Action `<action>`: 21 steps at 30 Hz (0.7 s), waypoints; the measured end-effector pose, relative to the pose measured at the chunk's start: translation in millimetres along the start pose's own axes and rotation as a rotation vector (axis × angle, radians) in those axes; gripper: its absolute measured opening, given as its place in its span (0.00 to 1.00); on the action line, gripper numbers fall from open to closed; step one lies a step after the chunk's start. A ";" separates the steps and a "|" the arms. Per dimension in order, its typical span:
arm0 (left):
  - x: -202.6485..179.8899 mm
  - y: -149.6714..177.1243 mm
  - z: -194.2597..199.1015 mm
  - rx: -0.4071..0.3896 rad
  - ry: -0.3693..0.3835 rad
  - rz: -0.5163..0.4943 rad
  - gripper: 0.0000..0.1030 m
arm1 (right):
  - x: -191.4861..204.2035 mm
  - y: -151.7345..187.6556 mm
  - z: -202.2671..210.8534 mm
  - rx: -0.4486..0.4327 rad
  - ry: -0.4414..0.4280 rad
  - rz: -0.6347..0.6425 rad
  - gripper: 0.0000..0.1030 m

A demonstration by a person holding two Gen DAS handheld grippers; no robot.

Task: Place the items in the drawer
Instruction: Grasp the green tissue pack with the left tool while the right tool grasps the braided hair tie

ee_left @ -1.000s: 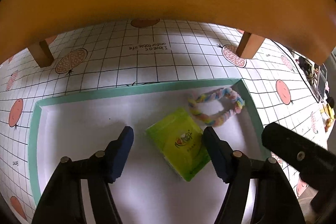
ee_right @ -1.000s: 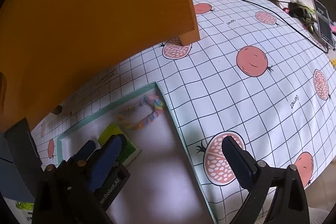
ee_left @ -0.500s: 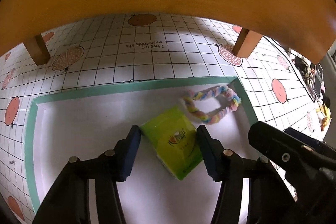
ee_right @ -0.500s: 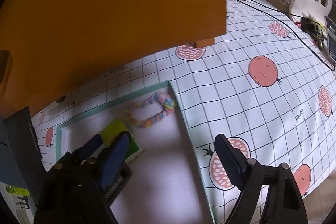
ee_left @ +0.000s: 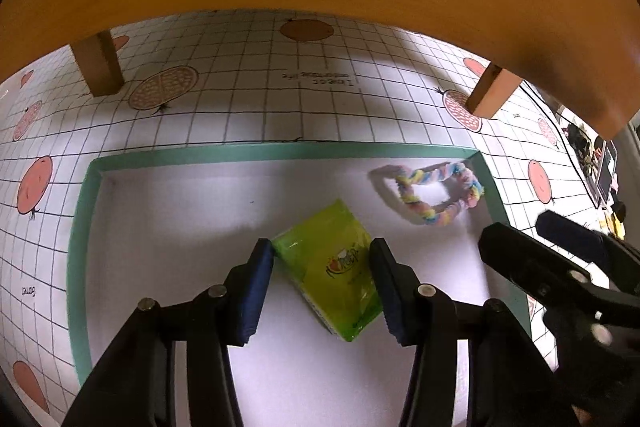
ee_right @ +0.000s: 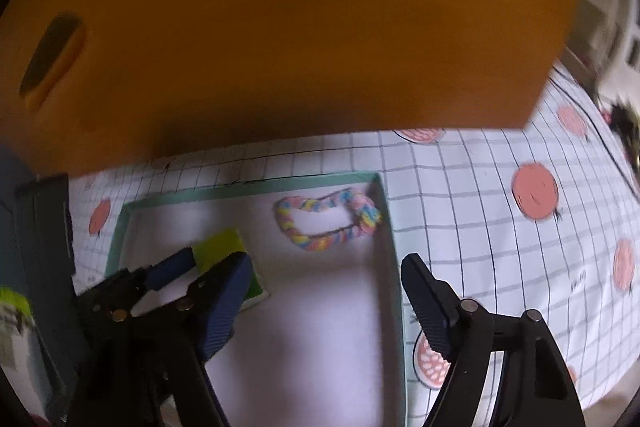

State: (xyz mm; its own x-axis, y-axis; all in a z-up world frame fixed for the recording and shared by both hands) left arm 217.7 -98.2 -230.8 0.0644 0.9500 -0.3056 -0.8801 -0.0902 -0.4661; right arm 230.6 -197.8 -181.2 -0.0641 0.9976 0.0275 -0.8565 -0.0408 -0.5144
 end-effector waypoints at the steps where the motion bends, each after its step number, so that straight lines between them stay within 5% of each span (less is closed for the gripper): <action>1: 2.4 0.9 1.1 0.001 -0.003 0.004 0.50 | 2.9 -0.6 -1.4 -0.004 -0.001 0.026 0.74; 21: 34.8 14.1 19.1 0.004 -0.007 0.080 0.50 | 34.6 6.9 -47.1 -0.002 0.042 0.333 0.47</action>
State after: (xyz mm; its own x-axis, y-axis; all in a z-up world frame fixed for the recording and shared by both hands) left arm 198.5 -60.6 -232.2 -0.0094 0.9421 -0.3353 -0.8844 -0.1643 -0.4368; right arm 246.6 -160.9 -224.1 -0.3195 0.9308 -0.1777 -0.7909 -0.3652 -0.4910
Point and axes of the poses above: each gripper's, at about its wrist camera, not at the fingertips, and z roughly against the way its jaws point, x to its left, y to its underside, the point moved 10 cm from there along -z, roughly the way its jaws point, and after that the axes turned 7 degrees about y, right-handed, at the moved point
